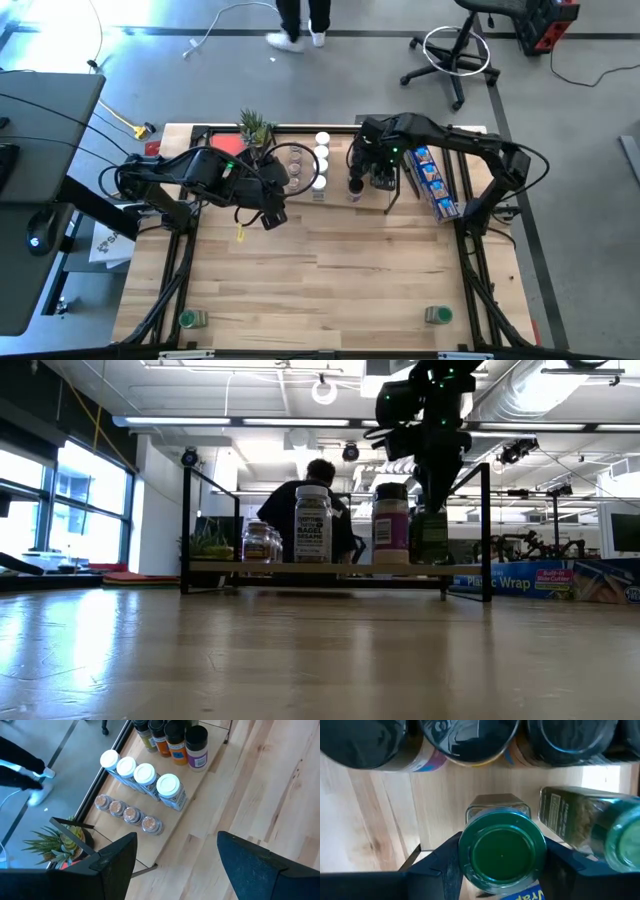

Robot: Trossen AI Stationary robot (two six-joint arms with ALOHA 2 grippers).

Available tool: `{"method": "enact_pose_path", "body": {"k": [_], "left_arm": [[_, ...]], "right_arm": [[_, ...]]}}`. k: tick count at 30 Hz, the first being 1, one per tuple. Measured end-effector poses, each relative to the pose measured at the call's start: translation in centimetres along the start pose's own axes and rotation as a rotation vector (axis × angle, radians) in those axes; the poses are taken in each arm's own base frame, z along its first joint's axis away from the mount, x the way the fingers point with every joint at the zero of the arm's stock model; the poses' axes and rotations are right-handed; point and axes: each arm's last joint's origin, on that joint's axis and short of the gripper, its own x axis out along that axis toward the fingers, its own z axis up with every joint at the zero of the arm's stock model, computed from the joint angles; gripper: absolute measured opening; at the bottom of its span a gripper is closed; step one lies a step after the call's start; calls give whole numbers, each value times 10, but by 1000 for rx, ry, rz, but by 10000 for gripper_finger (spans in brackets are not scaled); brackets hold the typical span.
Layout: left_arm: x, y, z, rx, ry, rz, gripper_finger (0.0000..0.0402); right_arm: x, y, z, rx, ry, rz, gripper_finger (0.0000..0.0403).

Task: Shelf spices
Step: Put the green seasoning bottle on the shelf aligned with the other green seasoning bottles

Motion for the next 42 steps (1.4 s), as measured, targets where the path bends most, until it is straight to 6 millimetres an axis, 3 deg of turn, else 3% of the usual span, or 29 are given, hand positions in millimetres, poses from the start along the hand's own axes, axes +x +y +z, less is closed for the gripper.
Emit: {"method": "enact_pose_path", "body": {"k": [8, 14, 24, 33, 42], "left_arm": [[0, 0, 0, 0, 1, -1, 271], [0, 0, 0, 1, 1, -1, 271], [0, 0, 0, 2, 1, -1, 271], [0, 0, 0, 1, 1, -1, 271], [-2, -4, -2, -7, 23, -52, 271]], "right_arm": [[2, -3, 2, 3, -15, -68, 188], [2, -4, 2, 8, -9, -105, 240], [0, -4, 3, 70, -15, -106, 250], [-29, -8, 14, 87, -94, -192, 251], [-85, 7, 21, 93, -171, -201, 252]]}}
